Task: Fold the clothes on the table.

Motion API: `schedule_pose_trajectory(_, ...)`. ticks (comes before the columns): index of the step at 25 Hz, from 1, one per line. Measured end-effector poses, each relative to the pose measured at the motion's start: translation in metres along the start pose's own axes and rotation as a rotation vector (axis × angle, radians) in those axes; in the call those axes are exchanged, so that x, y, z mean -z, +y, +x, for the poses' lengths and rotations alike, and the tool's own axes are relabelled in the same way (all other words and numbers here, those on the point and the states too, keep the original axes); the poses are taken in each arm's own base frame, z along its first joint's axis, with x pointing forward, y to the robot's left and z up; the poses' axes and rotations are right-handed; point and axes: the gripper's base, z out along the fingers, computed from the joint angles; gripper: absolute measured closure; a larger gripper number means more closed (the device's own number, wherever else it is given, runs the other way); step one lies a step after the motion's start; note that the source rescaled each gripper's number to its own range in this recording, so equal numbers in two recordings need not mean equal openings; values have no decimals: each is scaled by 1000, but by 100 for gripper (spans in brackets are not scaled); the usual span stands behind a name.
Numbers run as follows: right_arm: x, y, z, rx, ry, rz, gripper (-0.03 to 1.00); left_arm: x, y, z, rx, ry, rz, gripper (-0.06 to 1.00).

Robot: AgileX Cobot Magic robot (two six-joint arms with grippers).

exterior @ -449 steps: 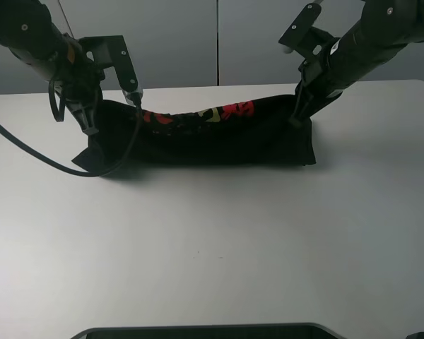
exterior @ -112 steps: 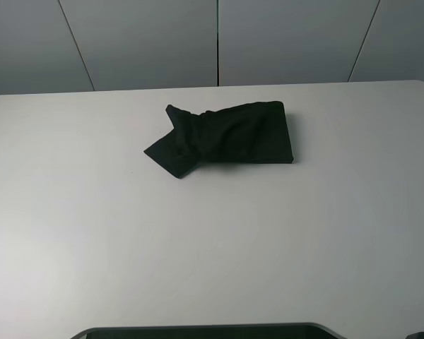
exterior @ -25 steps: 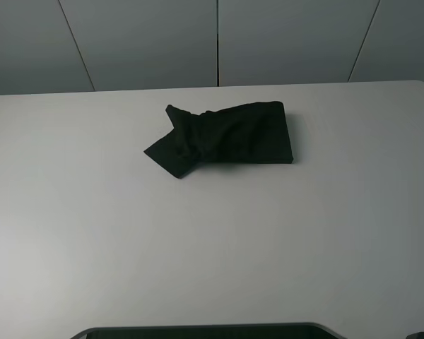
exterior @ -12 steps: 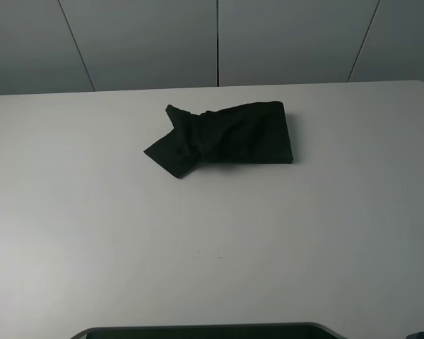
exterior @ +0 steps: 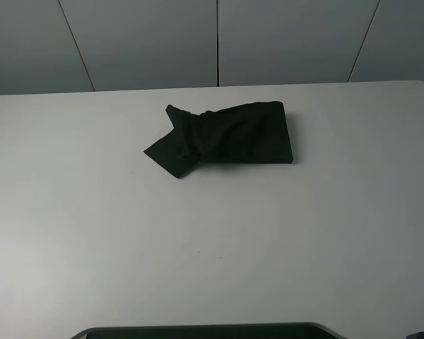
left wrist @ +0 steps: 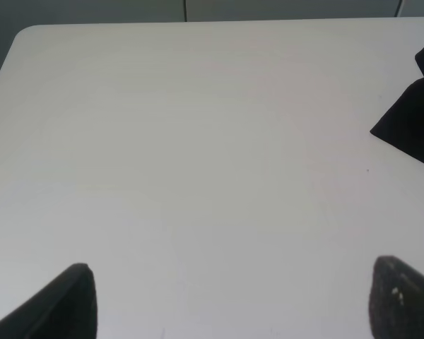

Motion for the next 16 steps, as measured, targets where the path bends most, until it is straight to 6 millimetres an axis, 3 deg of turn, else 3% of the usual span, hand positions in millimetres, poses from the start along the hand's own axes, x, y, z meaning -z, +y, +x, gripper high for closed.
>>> schedule_pose_trajectory(16, 0, 0, 0, -2, 0, 0, 6, 0, 0, 0, 0, 0, 0, -5)
